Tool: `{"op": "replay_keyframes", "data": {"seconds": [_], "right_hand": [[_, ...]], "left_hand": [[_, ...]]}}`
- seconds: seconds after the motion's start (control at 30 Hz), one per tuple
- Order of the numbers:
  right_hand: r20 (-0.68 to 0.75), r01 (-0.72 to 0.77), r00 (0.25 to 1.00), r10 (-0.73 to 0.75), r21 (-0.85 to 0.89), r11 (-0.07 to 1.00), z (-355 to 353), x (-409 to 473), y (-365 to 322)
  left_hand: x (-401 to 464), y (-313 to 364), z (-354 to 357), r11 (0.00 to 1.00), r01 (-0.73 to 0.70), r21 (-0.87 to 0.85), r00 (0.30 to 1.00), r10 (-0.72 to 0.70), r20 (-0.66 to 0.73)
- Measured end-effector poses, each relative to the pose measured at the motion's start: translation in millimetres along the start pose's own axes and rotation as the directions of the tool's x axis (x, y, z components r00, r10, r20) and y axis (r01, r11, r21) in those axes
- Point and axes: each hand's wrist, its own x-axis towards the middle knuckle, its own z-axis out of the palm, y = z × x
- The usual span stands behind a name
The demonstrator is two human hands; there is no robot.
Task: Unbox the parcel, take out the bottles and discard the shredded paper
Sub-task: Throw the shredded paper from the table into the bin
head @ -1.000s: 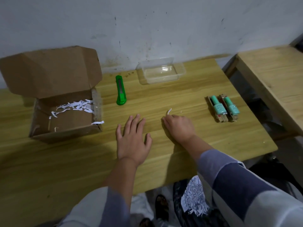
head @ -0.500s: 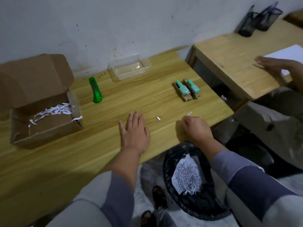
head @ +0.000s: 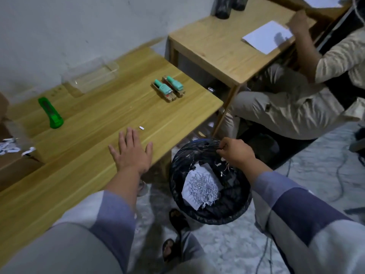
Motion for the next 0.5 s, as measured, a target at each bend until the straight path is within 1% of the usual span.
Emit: {"op": "replay_keyframes", "data": {"seconds": [0.07,0.13,0.23,0.3,0.37,0.5], "right_hand": [[-0.02,-0.012,1.0,0.013,0.049,0.999,3.3,-0.8,7.2],[-0.086,-0.026,0.996,0.036,0.117,0.993,5.3,-1.6,10.9],[-0.151,-0.052,0.986,0.073,0.139,0.989,6.0,-1.6,11.4],[-0.124,-0.079,0.988,0.094,0.127,0.989,7.2,-0.4,9.8],[-0.056,-0.098,0.993,0.105,0.117,0.988,9.8,1.4,8.8],[0.042,-0.087,0.996,0.083,0.088,0.992,12.0,3.3,10.0]], "left_hand": [[0.1,-1.9,0.3,1.0,-0.004,-0.002,1.0,0.004,-0.003],[0.0,-2.7,0.7,1.0,-0.008,-0.004,1.0,0.008,-0.003],[0.2,-2.2,2.0,1.0,-0.01,-0.001,1.0,0.01,-0.007],[1.1,-1.9,2.5,1.0,-0.009,0.001,1.0,0.009,-0.009],[2.3,-1.6,2.4,1.0,-0.007,0.003,1.0,0.007,-0.002],[3.2,-0.9,2.2,1.0,-0.007,0.0,1.0,0.007,-0.007]]}}
